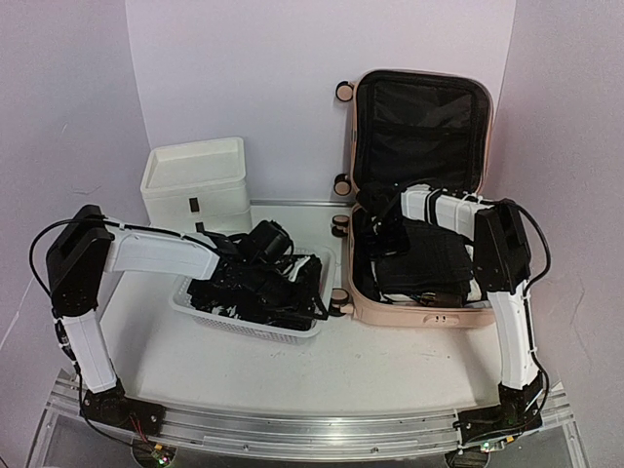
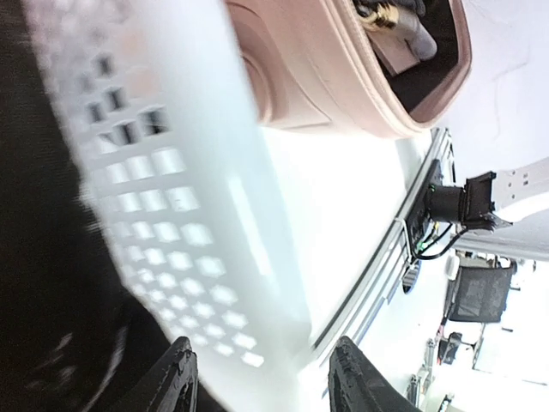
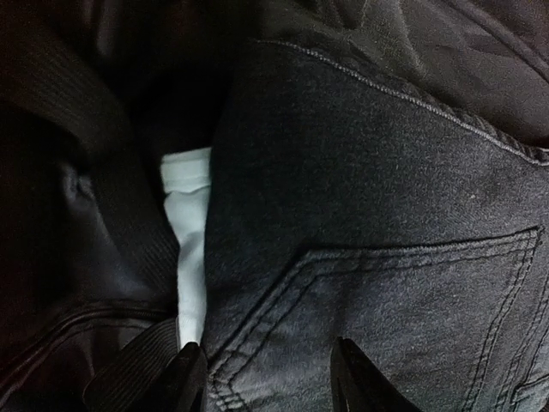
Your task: Open, take out, and arrange the luggage
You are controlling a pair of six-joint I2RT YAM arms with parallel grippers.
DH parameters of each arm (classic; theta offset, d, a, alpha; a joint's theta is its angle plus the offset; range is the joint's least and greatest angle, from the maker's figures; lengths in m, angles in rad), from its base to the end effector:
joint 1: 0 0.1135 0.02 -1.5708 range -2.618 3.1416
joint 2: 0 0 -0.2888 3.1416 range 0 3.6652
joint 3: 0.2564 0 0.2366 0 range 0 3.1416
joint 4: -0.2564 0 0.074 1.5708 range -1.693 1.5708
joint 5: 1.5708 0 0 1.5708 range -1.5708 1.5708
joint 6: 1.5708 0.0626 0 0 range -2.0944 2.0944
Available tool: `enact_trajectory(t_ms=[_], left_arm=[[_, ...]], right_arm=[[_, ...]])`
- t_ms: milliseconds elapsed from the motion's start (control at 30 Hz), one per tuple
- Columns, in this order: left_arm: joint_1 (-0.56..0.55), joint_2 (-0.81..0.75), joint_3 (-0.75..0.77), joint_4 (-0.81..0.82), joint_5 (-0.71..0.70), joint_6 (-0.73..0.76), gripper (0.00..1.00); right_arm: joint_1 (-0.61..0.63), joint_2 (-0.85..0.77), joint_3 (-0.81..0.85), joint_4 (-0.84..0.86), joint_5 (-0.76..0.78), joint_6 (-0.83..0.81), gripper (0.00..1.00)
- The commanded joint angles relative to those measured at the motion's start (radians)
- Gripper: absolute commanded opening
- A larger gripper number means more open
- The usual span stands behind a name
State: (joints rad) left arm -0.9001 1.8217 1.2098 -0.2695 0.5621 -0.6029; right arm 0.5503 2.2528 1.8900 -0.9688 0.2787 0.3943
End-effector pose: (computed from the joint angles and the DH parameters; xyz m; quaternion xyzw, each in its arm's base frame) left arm 0.2189 -0.3296 0.2129 0.2266 0.8804 -0.4124 0.0590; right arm 0.4089 0.2306 0.1822 -0.0601 0.9815 -0.0691 0.1680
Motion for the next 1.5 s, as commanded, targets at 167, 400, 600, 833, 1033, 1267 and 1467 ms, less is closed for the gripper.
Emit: enact_trajectory(t_ms=[167, 400, 600, 833, 1033, 1267, 1467], left_arm=[[-0.016, 0.092, 0.182, 0.086, 0.08, -0.038, 0.53], [-0.018, 0.152, 0.252, 0.114, 0.113, -0.071, 0.55], [-0.02, 0.131, 0.237, 0.118, 0.096, -0.072, 0.56], [-0.016, 0.015, 0.152, 0.117, 0.0, -0.042, 0.57], [0.001, -0.053, 0.094, 0.101, -0.045, -0.022, 0.57], [0.007, -0.078, 0.087, 0.06, -0.067, -0.001, 0.58], [0.009, -0.076, 0.092, 0.058, -0.055, 0.002, 0.58]], right_arm=[[0.033, 0.056, 0.056, -0.032, 0.128, -0.01, 0.55], [0.048, 0.087, 0.073, -0.049, 0.111, -0.016, 0.64], [0.051, 0.091, 0.062, -0.055, 0.193, -0.022, 0.67], [0.052, 0.052, 0.038, -0.045, 0.216, -0.038, 0.41], [0.051, -0.015, 0.01, -0.017, 0.175, -0.061, 0.2], [0.045, -0.103, -0.031, 0.002, 0.128, -0.088, 0.23], [0.007, -0.13, -0.067, 0.028, 0.036, -0.089, 0.36]])
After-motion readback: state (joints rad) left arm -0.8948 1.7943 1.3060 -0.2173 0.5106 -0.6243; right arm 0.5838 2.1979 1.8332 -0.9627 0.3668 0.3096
